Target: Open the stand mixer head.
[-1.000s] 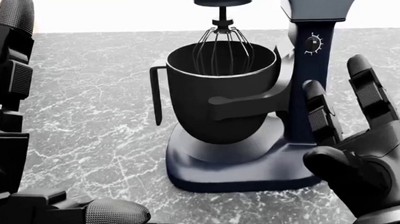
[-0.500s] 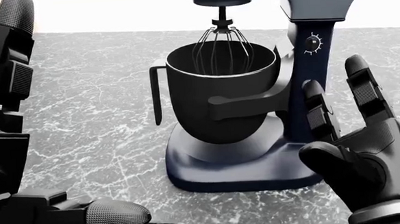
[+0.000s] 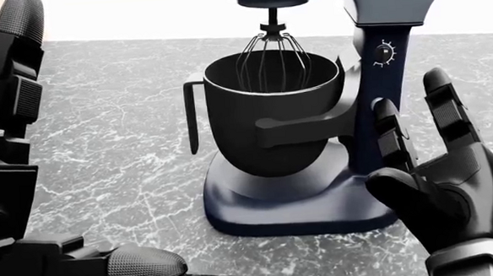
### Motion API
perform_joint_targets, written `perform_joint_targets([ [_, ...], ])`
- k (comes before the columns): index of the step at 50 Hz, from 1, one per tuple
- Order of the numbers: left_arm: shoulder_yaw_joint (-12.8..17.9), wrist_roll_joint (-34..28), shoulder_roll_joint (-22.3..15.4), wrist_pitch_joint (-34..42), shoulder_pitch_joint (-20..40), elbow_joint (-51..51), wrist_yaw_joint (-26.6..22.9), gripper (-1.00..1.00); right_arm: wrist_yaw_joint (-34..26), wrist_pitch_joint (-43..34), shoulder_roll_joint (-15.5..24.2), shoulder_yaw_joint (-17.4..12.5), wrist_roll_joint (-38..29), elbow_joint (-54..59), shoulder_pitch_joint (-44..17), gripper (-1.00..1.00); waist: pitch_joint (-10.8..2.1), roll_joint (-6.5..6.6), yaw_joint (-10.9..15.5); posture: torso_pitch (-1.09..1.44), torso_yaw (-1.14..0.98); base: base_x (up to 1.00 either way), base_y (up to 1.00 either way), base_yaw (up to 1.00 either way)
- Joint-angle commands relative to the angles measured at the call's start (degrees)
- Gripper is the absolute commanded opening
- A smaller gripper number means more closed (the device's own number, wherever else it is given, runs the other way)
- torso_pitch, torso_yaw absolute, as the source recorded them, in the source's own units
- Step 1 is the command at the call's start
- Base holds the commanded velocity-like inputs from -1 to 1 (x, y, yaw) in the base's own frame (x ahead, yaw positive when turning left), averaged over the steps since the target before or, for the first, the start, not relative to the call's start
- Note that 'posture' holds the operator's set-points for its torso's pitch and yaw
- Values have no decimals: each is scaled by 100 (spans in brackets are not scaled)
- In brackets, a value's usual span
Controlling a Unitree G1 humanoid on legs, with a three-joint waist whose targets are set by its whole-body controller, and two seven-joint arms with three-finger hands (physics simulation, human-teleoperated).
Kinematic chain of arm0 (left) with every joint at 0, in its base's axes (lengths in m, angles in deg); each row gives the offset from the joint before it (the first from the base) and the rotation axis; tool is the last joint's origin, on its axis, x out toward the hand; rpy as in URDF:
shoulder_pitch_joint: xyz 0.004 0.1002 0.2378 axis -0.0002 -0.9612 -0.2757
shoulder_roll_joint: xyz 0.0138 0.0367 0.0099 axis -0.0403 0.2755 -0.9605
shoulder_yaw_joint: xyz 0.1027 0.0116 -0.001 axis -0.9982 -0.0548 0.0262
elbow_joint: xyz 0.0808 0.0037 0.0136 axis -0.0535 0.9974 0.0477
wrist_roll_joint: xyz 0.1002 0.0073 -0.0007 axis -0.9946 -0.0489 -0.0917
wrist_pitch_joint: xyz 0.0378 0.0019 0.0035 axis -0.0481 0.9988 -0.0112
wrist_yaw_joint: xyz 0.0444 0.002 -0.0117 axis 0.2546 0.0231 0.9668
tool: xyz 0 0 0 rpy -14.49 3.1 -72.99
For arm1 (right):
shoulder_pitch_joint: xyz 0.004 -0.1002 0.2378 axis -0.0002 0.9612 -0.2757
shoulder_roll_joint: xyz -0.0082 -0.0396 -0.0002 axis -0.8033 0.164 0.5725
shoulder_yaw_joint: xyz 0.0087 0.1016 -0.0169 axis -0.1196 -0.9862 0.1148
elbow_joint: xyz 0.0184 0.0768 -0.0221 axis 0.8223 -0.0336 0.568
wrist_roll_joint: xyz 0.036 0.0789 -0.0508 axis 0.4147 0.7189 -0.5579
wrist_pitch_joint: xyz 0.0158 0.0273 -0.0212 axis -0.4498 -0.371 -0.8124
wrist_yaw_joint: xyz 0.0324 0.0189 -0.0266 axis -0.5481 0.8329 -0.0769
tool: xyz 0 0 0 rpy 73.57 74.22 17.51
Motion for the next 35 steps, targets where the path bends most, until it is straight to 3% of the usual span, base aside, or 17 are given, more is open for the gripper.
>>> perform_joint_targets([
  [1, 14, 9, -5, -93, 112, -83, 7, 87, -70, 123, 27, -14, -7, -149, -138, 100, 11, -3, 2, -41, 0, 0, 0, 0],
  [35, 10, 30, -5, -121, 92, -51, 24, 87, -188, 213, -30, 94, -211, 86, -205, 100, 20, 9, -2, -41, 0, 0, 0, 0],
])
